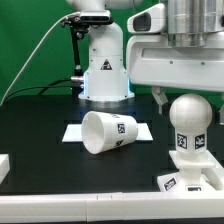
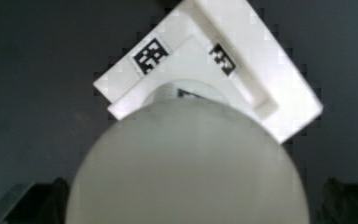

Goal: Assemble lamp

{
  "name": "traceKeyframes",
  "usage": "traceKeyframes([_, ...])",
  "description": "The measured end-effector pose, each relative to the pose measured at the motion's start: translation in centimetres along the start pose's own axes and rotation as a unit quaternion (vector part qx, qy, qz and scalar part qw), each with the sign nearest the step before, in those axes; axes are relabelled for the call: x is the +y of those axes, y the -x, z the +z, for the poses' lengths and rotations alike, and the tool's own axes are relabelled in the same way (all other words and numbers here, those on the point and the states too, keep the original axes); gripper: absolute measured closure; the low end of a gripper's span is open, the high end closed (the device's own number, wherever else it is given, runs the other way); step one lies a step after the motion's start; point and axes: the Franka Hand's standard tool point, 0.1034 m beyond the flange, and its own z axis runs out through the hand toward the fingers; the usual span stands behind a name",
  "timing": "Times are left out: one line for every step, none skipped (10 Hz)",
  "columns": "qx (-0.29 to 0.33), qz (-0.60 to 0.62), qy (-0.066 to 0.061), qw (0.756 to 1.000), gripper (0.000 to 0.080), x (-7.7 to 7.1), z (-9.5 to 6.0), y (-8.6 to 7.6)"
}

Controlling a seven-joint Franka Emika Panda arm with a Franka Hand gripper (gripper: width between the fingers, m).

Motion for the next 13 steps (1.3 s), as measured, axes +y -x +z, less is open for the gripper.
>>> traceKeyframes([0.000, -0.032, 0.000, 0.999, 0.0101, 0.05, 0.04, -0.02])
traceKeyframes([0.000, -0.072, 0.000, 0.997, 0.0101, 0.09, 0.04, -0.05])
traceKeyframes([0.000, -0.107, 0.000, 0.994, 0.0101, 0.10, 0.04, -0.06])
traceKeyframes([0.000, -0.155, 0.001, 0.988, 0.0101, 0.10, 0.03, -0.06])
traceKeyframes([0.003, -0.260, 0.006, 0.966, 0.0101, -0.01, -0.03, -0.02])
traceKeyframes([0.003, -0.293, 0.003, 0.956, 0.0101, -0.10, -0.04, 0.05])
traceKeyframes([0.002, -0.284, 0.004, 0.959, 0.0101, -0.04, 0.04, 0.05])
traceKeyframes([0.002, -0.270, 0.004, 0.963, 0.0212, -0.05, 0.04, 0.05])
traceKeyframes([0.002, -0.272, 0.004, 0.962, 0.0225, -0.05, 0.03, 0.04])
traceKeyframes([0.002, -0.245, 0.003, 0.969, 0.0225, -0.07, 0.04, 0.06])
traceKeyframes([0.002, -0.201, 0.003, 0.980, 0.0225, -0.06, 0.05, 0.06])
traceKeyframes([0.006, -0.144, 0.004, 0.990, 0.0225, -0.14, 0.07, 0.02])
traceKeyframes([0.017, -0.067, 0.009, 0.998, 0.0225, -0.23, 0.10, -0.04])
